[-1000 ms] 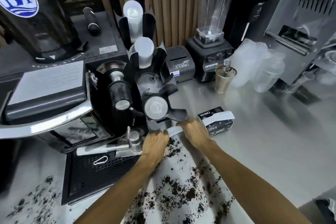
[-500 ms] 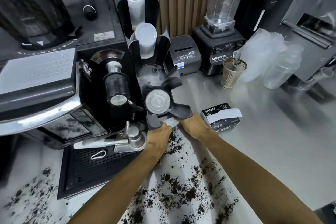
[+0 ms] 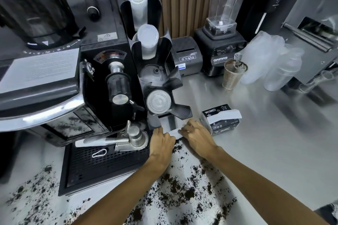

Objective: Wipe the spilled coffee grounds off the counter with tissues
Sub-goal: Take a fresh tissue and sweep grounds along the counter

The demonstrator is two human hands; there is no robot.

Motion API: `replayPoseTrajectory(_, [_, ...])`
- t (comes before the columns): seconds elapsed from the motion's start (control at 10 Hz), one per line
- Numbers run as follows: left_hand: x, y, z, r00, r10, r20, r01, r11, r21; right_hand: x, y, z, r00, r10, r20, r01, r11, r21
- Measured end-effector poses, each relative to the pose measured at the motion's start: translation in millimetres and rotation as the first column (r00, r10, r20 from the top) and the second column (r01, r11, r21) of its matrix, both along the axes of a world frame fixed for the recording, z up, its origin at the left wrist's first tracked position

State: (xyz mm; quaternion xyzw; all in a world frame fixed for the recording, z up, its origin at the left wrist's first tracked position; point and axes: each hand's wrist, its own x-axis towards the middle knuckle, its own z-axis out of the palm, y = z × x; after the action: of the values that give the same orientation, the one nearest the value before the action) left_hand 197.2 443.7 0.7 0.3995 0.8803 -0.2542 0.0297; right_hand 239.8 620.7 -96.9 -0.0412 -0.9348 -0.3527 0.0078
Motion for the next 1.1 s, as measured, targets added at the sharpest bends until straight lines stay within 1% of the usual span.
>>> replayPoseTrajectory(0.1, [19, -4, 4, 0.999, -0.008, 0.044, 0.009, 1.0, -0.02, 21, -12, 22, 0.953, 0.282, -0.107, -0.302, 0.884, -0.357])
replayPoseTrajectory(0.2, [37, -8, 8, 0.997, -0.036, 0.075, 0.04, 0.998, -0.047, 38, -18, 30, 0.966, 0.244, -0.087, -0.245, 0.751, -0.613])
replayPoseTrajectory(0.3, [52, -14, 16, 0.994, -0.041, 0.104, 0.046, 0.998, -0.047, 53, -21, 28, 0.95, 0.276, -0.146, -0.305, 0.717, -0.626])
replayPoseTrajectory(0.4, [62, -18, 19, 0.989, -0.058, 0.137, 0.064, 0.997, -0.037, 64, -21, 30, 0.941, 0.288, -0.177, -0.334, 0.709, -0.621])
replayPoseTrajectory(0.5, [66, -26, 22, 0.986, -0.052, 0.158, 0.056, 0.998, -0.019, 74, -24, 38, 0.938, 0.264, -0.224, -0.346, 0.679, -0.647])
replayPoseTrajectory(0.6, [60, -33, 25, 0.99, -0.028, 0.139, 0.026, 1.0, 0.016, 73, -22, 46, 0.925, 0.18, -0.335, -0.374, 0.593, -0.714])
replayPoseTrajectory(0.7, [46, -29, 33, 0.995, 0.004, 0.096, -0.011, 0.997, 0.072, 58, -20, 54, 0.921, 0.108, -0.374, -0.364, 0.578, -0.731])
replayPoseTrajectory(0.8, [28, -16, 40, 0.998, 0.015, 0.066, -0.02, 0.996, 0.082, 41, -18, 62, 0.935, 0.077, -0.346, -0.317, 0.622, -0.716])
replayPoseTrajectory(0.9, [18, -7, 34, 0.997, 0.051, 0.061, -0.054, 0.997, 0.053, 32, -20, 66, 0.966, 0.068, -0.248, -0.227, 0.678, -0.699])
replayPoseTrajectory(1.0, [16, -5, 22, 0.998, 0.051, 0.048, -0.052, 0.999, 0.015, 29, -24, 63, 0.987, 0.075, -0.14, -0.15, 0.738, -0.658])
replayPoseTrajectory(1.1, [21, -10, 18, 0.998, 0.021, 0.063, -0.022, 1.0, 0.013, 35, -25, 54, 0.986, 0.098, -0.135, -0.162, 0.753, -0.638])
